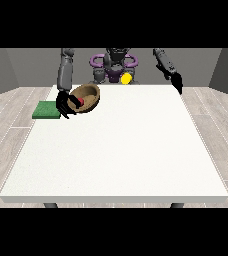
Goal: Pick the cup and pour the ball into the bowl, then pick the bowl and place it on the pad
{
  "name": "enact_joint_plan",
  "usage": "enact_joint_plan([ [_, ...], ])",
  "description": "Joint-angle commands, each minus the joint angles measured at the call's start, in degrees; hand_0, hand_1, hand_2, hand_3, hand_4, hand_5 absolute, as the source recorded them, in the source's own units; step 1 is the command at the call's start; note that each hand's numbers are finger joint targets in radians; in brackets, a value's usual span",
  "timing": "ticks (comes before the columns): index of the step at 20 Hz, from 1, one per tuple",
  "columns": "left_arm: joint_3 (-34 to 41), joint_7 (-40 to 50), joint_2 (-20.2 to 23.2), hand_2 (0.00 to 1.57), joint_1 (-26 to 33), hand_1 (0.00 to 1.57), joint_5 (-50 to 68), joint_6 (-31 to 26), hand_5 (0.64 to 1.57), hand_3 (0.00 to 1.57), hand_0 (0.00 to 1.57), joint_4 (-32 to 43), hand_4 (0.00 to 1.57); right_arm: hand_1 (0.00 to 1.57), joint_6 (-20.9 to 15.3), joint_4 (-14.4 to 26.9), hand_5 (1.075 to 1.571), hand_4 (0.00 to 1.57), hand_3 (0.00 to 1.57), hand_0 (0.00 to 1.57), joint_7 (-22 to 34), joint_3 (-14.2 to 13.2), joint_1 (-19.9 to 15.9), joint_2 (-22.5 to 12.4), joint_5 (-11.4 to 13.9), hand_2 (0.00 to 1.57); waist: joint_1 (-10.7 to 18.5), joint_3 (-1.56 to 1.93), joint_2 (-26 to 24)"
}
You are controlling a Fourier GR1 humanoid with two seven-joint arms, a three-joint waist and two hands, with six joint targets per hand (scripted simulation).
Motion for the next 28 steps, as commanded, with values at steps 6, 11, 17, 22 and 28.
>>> enact_joint_plan([
  [6,-1.52,2.06,-2.3,0.0,0.5,0.0,-0.67,-0.07,0.712,0.0,0.0,3.24,0.0,1.57,-1.9,1.4,1.571,1.15,1.57,1.57,26.93,2.65,-0.14,-5.9,3.06,1.57,2.87,3.81,-4.25],
  [11,1.08,4.49,-2.3,0.0,3.09,0.0,1.14,-0.07,0.724,0.0,0.0,7.7,0.0,1.57,6.02,-2.42,1.562,1.29,1.57,1.57,38.99,8.68,0.52,-13.94,7.84,1.57,-2.21,3.93,-12.99],
  [17,3.86,-0.19,-2.03,0.0,7.4,0.0,1.79,2.48,0.732,0.0,0.0,12.73,0.0,1.57,18.34,-11.55,1.561,1.57,1.57,1.57,45.04,15.29,-4.13,-27.75,14.91,1.57,-9.32,4.03,-17.56],
  [22,6.51,-2.36,0.98,0.0,8.57,0.0,2.22,4.04,0.717,0.0,0.0,14.52,0.0,1.57,23.52,-18.26,1.543,1.57,1.57,1.57,51.44,16.43,-10.28,-25.92,17.41,1.57,-13.36,4.25,-16.41],
  [28,14.3,-12.26,9.88,0.0,5.88,0.0,7.99,-0.42,0.67,0.0,0.0,16.25,0.0,1.57,18.48,-11.63,1.534,1.57,1.47,1.57,40.06,8.6,-10.75,-27.35,16.55,1.57,-15.34,4.31,-4.45],
])
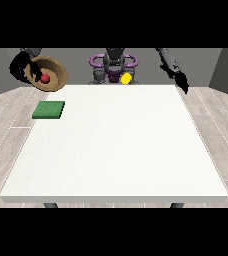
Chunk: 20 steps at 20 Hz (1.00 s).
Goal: Pick the cup and pour the ball into the bowl, then pick the bowl and place it on the pad
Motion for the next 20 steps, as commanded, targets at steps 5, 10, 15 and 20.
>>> enact_joint_plan([
  [5,6.75,-5.91,7.91,0.0,-2.52,0.0,6.88,-6.44,1.153,0.0,0.0,-1.3,0.67,1.57,-11.45,10.14,1.562,1.44,1.55,1.57,-9.75,-7.47,-0.38,2.77,0.64,1.57,1.76,0.19,11.49],
  [10,8.18,-4.66,9.92,0.0,-3.2,0.0,9.85,-9.31,1.173,0.0,0.0,-4.15,0.88,1.57,-15.19,17.65,1.553,1.32,1.57,1.57,-14.45,-11.09,-2.76,5.92,-0.49,1.57,2.6,0.21,15.13],
  [15,11.62,-5.12,13.93,0.0,-2.49,0.0,13.25,-12.37,1.191,0.0,0.0,-5.31,0.88,1.57,-11.26,22.26,1.407,0.88,1.17,1.57,-16.85,-18.06,-5.35,7.34,-8.33,1.57,1.86,0.25,18.46],
  [20,11.34,-4.87,12.27,0.0,0.5,0.0,13.05,-10.75,1.185,0.0,0.0,-7.07,0.86,1.57,-7.33,26.35,1.415,0.25,1.27,1.57,-13.36,-24.59,-8.03,7.33,-15.2,1.49,0.6,0.24,16.59],
])
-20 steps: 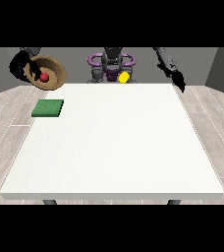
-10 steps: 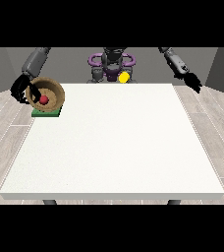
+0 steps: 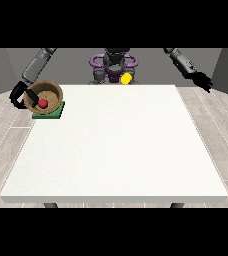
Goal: Pick the cup and pour the ball into the bowl, then pick the bowl and place it on the pad
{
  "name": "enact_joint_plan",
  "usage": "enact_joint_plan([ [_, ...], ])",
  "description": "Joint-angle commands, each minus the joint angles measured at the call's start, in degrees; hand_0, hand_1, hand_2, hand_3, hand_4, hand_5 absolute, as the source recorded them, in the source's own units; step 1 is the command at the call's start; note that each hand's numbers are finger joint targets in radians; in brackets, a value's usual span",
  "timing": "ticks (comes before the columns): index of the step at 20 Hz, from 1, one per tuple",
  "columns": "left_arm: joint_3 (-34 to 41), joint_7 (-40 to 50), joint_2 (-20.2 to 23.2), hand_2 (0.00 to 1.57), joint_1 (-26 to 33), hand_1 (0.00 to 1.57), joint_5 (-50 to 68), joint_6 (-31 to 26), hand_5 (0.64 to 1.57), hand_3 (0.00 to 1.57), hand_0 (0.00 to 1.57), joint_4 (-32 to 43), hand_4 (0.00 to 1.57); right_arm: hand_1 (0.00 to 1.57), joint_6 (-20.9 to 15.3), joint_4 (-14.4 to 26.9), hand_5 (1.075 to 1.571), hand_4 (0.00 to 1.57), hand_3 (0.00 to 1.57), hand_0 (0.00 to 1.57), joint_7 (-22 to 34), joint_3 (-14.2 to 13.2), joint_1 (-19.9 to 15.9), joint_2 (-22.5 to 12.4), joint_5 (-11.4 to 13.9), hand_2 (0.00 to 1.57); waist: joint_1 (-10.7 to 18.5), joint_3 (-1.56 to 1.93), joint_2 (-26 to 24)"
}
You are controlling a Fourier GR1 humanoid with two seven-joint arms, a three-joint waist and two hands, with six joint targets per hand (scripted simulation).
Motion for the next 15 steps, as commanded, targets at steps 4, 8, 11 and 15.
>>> enact_joint_plan([
  [4,0.32,1.3,-0.69,0.0,2.45,0.0,0.74,1.2,1.188,0.0,0.0,-3.36,0.86,0.15,2.59,4.93,1.237,0.0,0.24,0.15,2.79,-6.66,-5.14,-3.25,-5.75,0.63,-1.37,0.32,-1.09],
  [8,1.31,1.72,1.45,0.0,4.64,0.0,2.89,-2.93,1.175,0.0,0.0,-3.84,0.87,0.0,5.28,6.53,1.264,0.0,0.0,0.0,4.54,-7.43,-6.24,-7.14,-6.11,0.5,0.14,0.29,-2.24],
  [11,2.37,1.36,2.1,0.0,4.05,0.0,3.58,-2.82,1.213,0.0,0.0,-1.75,0.88,0.0,5.34,6.22,1.293,0.0,0.05,0.0,2.04,-8.65,-6.03,-5.48,-7.63,0.46,-1.84,0.27,-1.48],
  [15,1.02,2.91,1.66,0.0,3.6,0.0,2.26,-2.63,1.213,0.0,0.0,1.05,0.88,0.0,10.12,2.5,1.371,0.5,0.37,0.0,1.68,-8.21,-9.56,-0.13,-9.96,0.1,-1.16,0.16,-6.47],
])
